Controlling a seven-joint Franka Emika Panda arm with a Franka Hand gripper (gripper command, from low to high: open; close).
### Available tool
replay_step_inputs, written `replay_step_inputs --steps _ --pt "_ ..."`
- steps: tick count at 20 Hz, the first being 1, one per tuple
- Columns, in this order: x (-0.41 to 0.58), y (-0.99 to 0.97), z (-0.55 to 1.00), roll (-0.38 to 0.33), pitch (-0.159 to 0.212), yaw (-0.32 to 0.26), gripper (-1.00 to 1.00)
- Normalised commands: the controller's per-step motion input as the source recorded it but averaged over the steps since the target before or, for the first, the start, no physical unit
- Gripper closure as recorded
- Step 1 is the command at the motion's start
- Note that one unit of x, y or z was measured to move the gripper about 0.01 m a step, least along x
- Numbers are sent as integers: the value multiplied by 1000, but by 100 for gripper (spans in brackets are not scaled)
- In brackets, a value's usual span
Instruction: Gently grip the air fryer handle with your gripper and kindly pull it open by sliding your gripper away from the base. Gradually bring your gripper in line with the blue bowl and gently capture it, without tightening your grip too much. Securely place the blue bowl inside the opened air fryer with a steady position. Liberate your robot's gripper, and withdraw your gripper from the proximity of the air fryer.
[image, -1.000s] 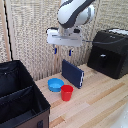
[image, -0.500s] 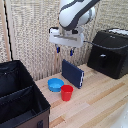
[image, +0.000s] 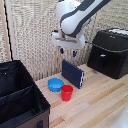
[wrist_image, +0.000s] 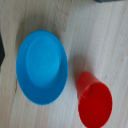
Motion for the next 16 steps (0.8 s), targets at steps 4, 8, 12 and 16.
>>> replay_step_inputs --steps 4,8,12,16 --pt "20 -174 -54 -361 -123 0 -100" --pt "15 -309 -135 -300 -149 0 -100" --pt "0 -416 -211 -246 -133 0 -100" --pt "0 -457 -241 -237 -72 0 -100"
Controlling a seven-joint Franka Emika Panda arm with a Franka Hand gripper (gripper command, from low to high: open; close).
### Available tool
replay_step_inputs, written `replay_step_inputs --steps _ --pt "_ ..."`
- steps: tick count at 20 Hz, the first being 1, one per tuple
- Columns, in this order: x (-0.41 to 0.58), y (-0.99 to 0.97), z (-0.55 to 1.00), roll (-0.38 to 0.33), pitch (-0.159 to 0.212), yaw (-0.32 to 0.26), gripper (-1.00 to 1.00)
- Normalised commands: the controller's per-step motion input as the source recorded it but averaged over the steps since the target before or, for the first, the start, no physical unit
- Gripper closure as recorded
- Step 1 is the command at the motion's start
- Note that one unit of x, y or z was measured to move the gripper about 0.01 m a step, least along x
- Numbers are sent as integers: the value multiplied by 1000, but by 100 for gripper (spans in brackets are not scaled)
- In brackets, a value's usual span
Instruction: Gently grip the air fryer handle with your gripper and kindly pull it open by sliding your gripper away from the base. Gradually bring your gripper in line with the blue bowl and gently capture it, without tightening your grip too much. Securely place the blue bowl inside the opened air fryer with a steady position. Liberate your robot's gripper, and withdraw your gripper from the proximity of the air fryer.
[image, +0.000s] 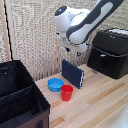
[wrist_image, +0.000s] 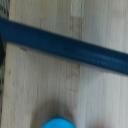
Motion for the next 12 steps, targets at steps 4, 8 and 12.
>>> replay_step_inputs --steps 4,8,12 --pt "0 -489 -251 -199 -27 0 -100" --pt "0 -539 -230 -170 -8 15 -100" --pt "0 -564 -189 -160 -31 56 -100"
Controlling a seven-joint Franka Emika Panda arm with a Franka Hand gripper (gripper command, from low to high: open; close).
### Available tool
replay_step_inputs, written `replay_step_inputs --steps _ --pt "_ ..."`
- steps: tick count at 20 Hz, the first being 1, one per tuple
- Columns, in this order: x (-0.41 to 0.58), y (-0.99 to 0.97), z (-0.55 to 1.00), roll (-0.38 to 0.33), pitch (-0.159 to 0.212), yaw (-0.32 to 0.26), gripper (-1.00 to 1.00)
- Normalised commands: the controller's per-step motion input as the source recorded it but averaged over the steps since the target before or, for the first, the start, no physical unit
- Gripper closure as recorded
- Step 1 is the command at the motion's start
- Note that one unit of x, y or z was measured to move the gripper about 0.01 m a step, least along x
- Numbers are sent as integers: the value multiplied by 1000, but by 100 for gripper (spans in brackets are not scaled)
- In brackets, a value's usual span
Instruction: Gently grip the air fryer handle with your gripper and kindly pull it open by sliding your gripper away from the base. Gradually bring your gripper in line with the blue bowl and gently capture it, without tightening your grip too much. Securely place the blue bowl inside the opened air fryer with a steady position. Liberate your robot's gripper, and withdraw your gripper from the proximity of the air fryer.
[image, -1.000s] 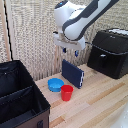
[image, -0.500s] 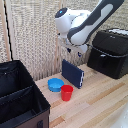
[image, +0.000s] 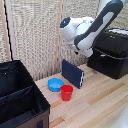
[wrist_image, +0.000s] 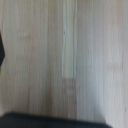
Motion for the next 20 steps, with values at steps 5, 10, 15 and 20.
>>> replay_step_inputs --steps 5,10,15,20 --pt "0 -563 -195 -157 -45 69 -100" --pt "-22 -541 -252 -147 -36 65 -100" --pt "-117 -515 -305 -133 -8 75 -100" --pt "-159 -535 -308 -121 0 114 -100"
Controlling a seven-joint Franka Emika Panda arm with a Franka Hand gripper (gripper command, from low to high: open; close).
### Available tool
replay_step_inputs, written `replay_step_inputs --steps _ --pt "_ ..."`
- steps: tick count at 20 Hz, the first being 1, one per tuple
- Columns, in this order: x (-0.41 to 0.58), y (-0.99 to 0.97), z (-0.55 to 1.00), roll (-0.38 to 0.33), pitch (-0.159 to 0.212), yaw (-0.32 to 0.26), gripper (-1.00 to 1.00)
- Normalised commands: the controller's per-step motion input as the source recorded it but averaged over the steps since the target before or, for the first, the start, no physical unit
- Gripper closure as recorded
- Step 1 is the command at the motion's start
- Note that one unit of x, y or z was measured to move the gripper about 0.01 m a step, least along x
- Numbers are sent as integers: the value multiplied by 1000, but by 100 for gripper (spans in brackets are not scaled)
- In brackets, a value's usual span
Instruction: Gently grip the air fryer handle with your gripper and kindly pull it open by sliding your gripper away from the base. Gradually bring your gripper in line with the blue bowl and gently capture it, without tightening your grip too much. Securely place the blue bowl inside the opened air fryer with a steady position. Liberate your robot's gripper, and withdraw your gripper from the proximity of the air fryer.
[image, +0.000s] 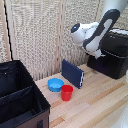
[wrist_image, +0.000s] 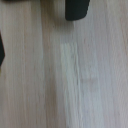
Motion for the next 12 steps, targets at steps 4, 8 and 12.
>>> replay_step_inputs --steps 4,8,12 --pt "-221 -585 -236 -114 0 125 -100" --pt "-217 -594 -188 -116 0 127 -100" --pt "-224 -547 -146 -132 0 124 -100"
